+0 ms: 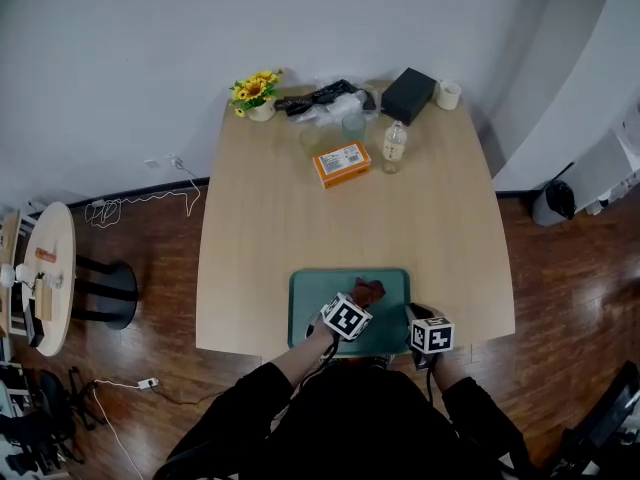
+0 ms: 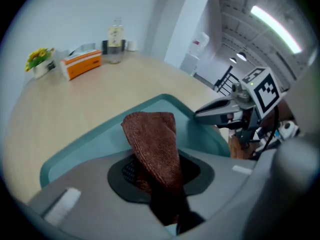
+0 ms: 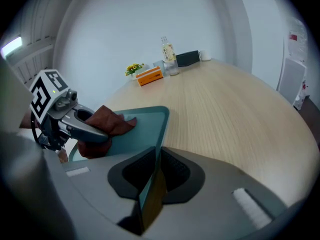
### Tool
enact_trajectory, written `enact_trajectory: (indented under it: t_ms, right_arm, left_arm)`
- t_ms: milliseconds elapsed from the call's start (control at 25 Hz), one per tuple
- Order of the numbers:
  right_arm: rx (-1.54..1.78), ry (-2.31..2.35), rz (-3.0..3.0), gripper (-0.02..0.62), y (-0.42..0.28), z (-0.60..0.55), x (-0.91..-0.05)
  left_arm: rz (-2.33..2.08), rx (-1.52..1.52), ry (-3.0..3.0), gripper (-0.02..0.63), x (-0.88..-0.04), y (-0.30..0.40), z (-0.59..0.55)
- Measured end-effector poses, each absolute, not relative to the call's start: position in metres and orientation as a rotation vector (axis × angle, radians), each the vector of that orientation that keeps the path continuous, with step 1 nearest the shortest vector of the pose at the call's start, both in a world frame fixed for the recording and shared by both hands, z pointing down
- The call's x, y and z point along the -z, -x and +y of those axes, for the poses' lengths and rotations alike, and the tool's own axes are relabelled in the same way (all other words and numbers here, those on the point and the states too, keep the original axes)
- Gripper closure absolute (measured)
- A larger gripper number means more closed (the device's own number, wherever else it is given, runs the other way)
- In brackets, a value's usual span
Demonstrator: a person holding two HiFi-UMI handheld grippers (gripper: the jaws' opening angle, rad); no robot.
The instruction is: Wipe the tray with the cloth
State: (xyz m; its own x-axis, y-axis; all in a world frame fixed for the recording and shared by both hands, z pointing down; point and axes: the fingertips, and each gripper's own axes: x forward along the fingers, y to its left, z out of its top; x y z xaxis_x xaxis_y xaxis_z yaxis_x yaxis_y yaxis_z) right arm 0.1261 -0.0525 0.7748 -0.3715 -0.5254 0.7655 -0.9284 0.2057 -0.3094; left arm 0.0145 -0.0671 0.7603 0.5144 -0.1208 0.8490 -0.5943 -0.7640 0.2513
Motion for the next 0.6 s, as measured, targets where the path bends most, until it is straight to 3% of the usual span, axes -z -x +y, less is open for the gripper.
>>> enact_trajectory:
  t_ms: [160,280,440,600]
  right_arm:
    - [-1.06,-1.346,-1.997,0.557,-0.128,-0.053,-0.774]
    - [-1.07,-1.362,-2.004,0.561,-0.131,-0.054,-0.774]
    - [-1.059,-1.354,-2.003,0.558,-0.133,-0.052,-0.775]
    - [-1.052,-1.34,-2.0,0.557,-0.135,-0.051,-0.777]
  left_arm:
    - [-0.288,-1.135,-2.269,0.52,-0.758,-0.1,-0.032]
    - [-0.272,-1.031,-2.112,0.52,-0.767,-0.11,-0.021]
    - [-0.42,-0.991,-2.063,0.52,-0.764,-0.068,-0.03]
    - [-0.625,-0.988,-1.982,0.52,-0.769,0.027,-0.039]
